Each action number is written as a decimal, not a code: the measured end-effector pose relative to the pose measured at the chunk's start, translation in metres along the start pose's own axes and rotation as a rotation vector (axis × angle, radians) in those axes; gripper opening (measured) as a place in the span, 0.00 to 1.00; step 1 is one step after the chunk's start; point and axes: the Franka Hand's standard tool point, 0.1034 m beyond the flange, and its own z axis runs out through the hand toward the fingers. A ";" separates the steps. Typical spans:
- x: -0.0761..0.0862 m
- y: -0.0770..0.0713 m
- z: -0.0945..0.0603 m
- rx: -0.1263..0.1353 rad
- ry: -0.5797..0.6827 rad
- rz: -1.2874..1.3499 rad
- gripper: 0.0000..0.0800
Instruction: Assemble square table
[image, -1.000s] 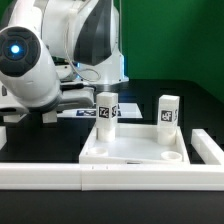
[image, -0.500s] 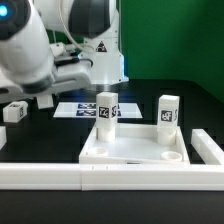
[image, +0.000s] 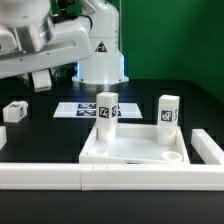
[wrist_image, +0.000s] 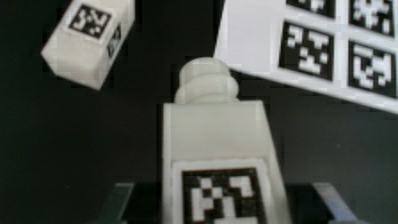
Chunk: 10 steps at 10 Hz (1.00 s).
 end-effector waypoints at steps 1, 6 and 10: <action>0.012 -0.008 -0.021 0.001 0.063 -0.001 0.36; 0.072 -0.055 -0.104 -0.107 0.437 0.008 0.36; 0.074 -0.039 -0.102 -0.167 0.641 0.005 0.36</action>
Offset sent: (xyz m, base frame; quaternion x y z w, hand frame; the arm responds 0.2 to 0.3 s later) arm 0.0578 0.0587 0.0315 -0.0110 0.1150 0.0723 0.9907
